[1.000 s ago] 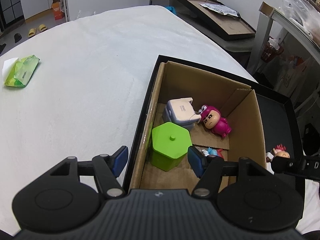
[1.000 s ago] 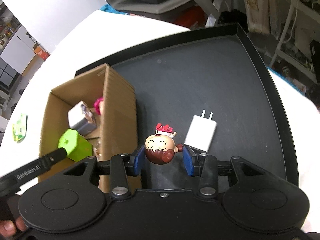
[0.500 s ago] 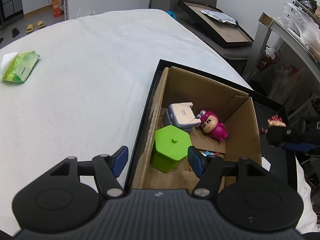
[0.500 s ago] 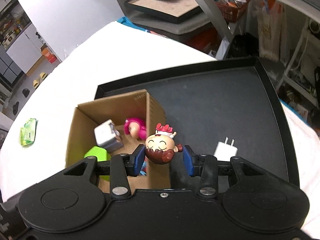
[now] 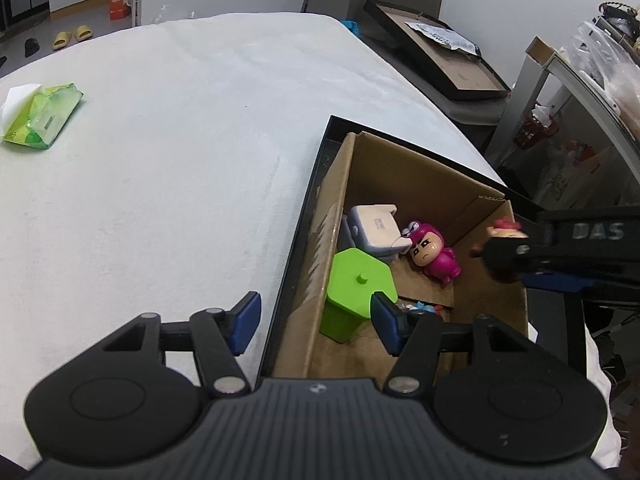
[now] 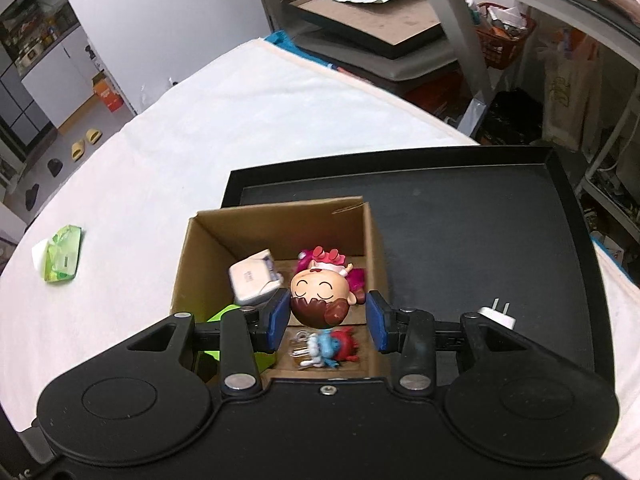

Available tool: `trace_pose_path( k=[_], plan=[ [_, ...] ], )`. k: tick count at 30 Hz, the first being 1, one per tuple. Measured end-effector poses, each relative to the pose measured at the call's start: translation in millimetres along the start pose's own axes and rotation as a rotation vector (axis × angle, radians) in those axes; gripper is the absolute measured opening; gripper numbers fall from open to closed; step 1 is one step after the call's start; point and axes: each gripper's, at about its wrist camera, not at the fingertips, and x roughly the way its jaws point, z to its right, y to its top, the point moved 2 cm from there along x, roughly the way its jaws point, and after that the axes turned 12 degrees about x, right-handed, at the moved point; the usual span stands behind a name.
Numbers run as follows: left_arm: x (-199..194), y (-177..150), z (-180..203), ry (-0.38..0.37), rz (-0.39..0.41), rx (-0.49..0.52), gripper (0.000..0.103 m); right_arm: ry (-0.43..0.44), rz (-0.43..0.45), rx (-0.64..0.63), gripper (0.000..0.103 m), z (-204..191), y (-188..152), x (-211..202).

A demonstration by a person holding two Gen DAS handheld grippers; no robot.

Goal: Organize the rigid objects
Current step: 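Carry the doll into the cardboard box and open the right gripper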

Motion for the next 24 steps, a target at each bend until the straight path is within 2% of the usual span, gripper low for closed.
trace_pose_path(
  k=[4, 6, 8, 11, 24],
  plan=[
    [2.4, -0.6, -2.0, -0.014, -0.003, -0.014, 0.051, -0.011, -0.013, -0.013, 0.041, -9.6, -5.4, 7.0],
    [4.6, -1.1, -5.2, -0.033, -0.013, -0.036, 0.034, -0.02, -0.018, -0.019, 0.041, -13.4, -7.5, 10.2],
    [5.8, -1.6, -8.2, -0.053, -0.018, -0.056, 0.026, -0.028, -0.024, -0.02, 0.041, -16.5, -8.6, 13.7],
    [4.3, -2.1, -11.3, -0.041, -0.009, -0.063, 0.015, -0.034, -0.032, -0.026, 0.041, -21.7, -10.8, 18.5],
    [3.6, -1.8, -13.9, -0.055, -0.009, -0.076, 0.015, -0.041, -0.028, -0.023, 0.045, -27.6, -11.8, 21.1]
  ],
)
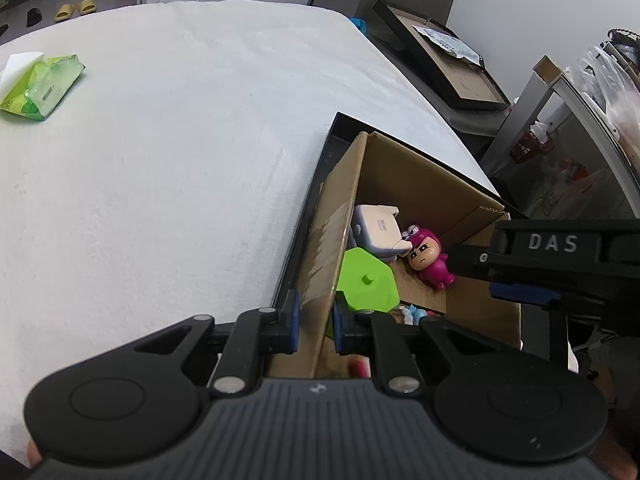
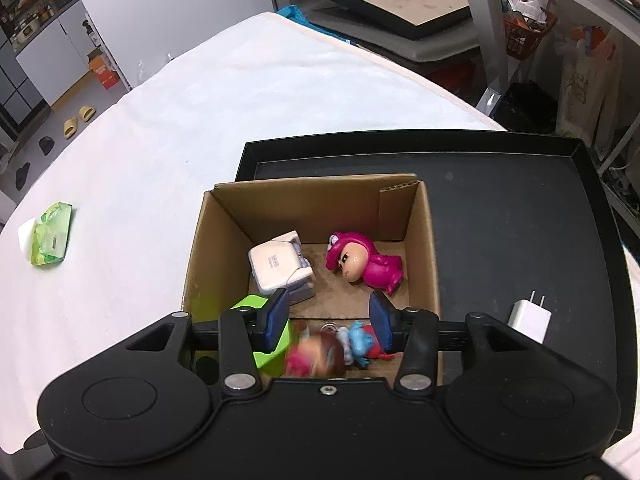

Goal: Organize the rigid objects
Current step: 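Carry the doll into the cardboard box and open the right gripper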

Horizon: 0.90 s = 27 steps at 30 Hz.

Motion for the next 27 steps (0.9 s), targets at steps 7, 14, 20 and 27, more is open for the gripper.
trace_pose_path(
  k=[7, 14, 20, 27],
  plan=[
    [-0.5, -0.7, 1.2, 0.007, 0.001, 0.007, 0.015, 0.013, 0.012, -0.003, 0.048, 3.1, 0.2, -9.8],
    [1.2, 0.8, 3.8, 0.015, -0.005, 0.011, 0.016, 0.02, 0.033, 0.02, 0.056, 15.1, 2.0, -20.4],
    [0.5, 1.2, 7.0, 0.024, 0.001, 0.029, 0.018, 0.019, 0.046, 0.043, 0.057, 33.4, 6.6, -29.2],
    [0.7, 0.7, 9.6, 0.036, -0.007, 0.037, 0.019, 0.012, 0.053, 0.083, 0.057, 57.4, 11.4, -30.8]
  ],
)
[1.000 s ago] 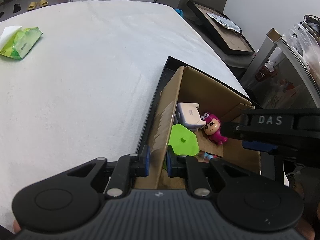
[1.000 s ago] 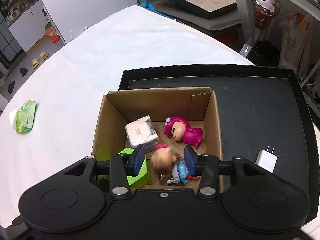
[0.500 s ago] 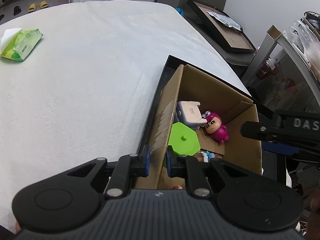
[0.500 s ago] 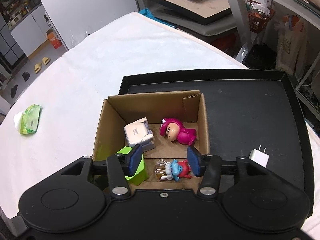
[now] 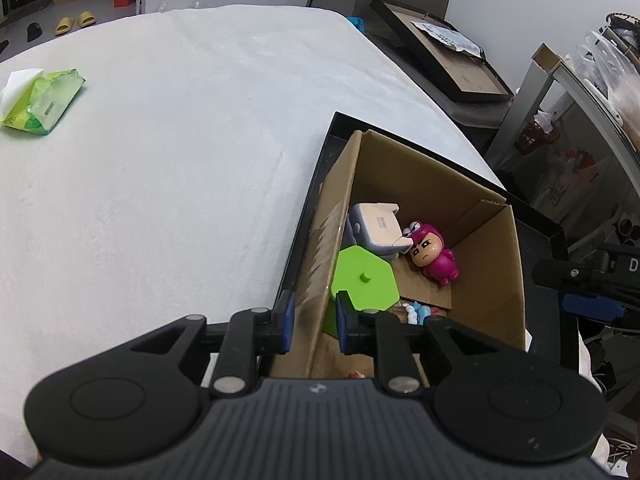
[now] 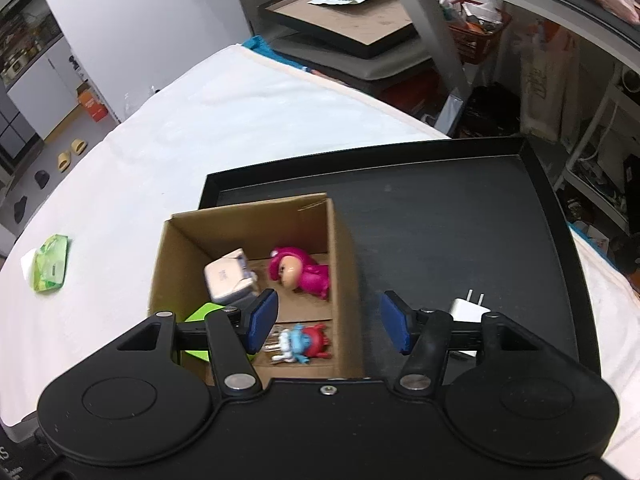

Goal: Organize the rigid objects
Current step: 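Carry the doll into the cardboard box and open the right gripper, then move the right gripper to the white charger and grasp it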

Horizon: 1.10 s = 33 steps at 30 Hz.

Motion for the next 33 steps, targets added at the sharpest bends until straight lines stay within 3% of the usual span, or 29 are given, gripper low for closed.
trace_pose_path(
  k=[5, 12, 23, 33],
  plan=[
    [2.4, 1.7, 3.4, 0.004, -0.013, 0.006, 0.02, 0.005, -0.001, 0.031, 0.057, 17.4, 3.1, 2.5],
    [3.7, 2.1, 5.5, 0.013, -0.02, 0.011, 0.04, -0.036, -0.014, 0.063, 0.059, 49.2, 5.3, 14.3],
    [7.3, 2.4, 10.7, 0.039, -0.029, 0.038, 0.045, -0.092, -0.036, 0.126, 0.072, 85.2, 4.0, 41.8],
    [9.0, 5.4, 17.7, 0.063, -0.024, 0.059, 0.046, -0.105, -0.067, 0.149, 0.072, 99.2, 2.5, 57.2]
  ],
)
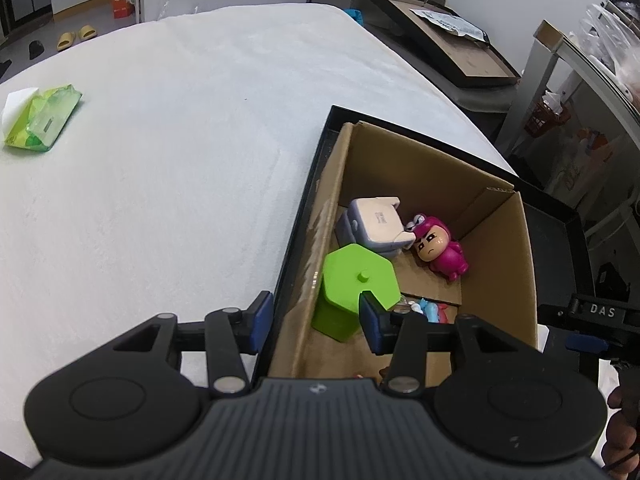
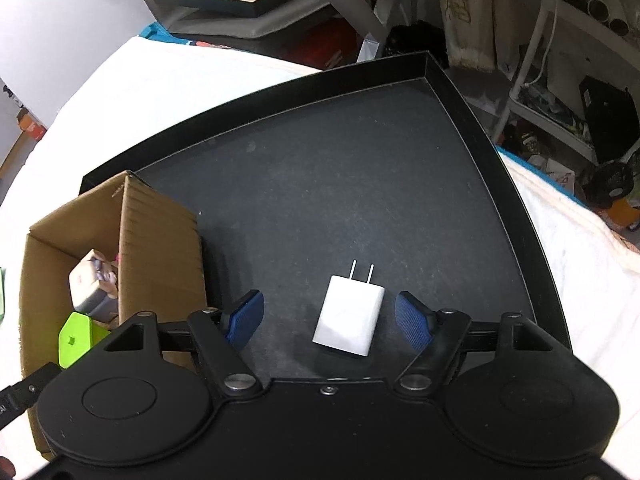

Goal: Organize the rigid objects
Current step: 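Move the right gripper to the white charger and grasp it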

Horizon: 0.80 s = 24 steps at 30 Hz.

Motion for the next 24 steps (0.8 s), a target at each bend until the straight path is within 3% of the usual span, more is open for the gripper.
trace_pose_path(
  k=[14, 18, 20, 24],
  plan=[
    [7.5, 2.0, 10.2, 0.041, -0.012, 0.033, 0.046, -0.064, -0.053, 0.005, 0.07, 4.7, 3.2, 25.5],
    [8.0, 3.0, 11.7, 0.048, -0.011, 0.035, 0.046, -0.088, -0.047, -0.024, 0.054, 5.3, -1.7, 31.6],
    [8.2, 3.6, 13.2, 0.048, -0.011, 0.04, 0.046, -0.098, -0.036, -0.04, 0.039, 4.7, -1.7, 30.4],
    [8.3, 3.3, 15.4, 0.048, -0.009, 0.052, 0.046, -0.082, -0.038, -0.042, 0.038, 7.2, -1.0, 28.8]
  ],
)
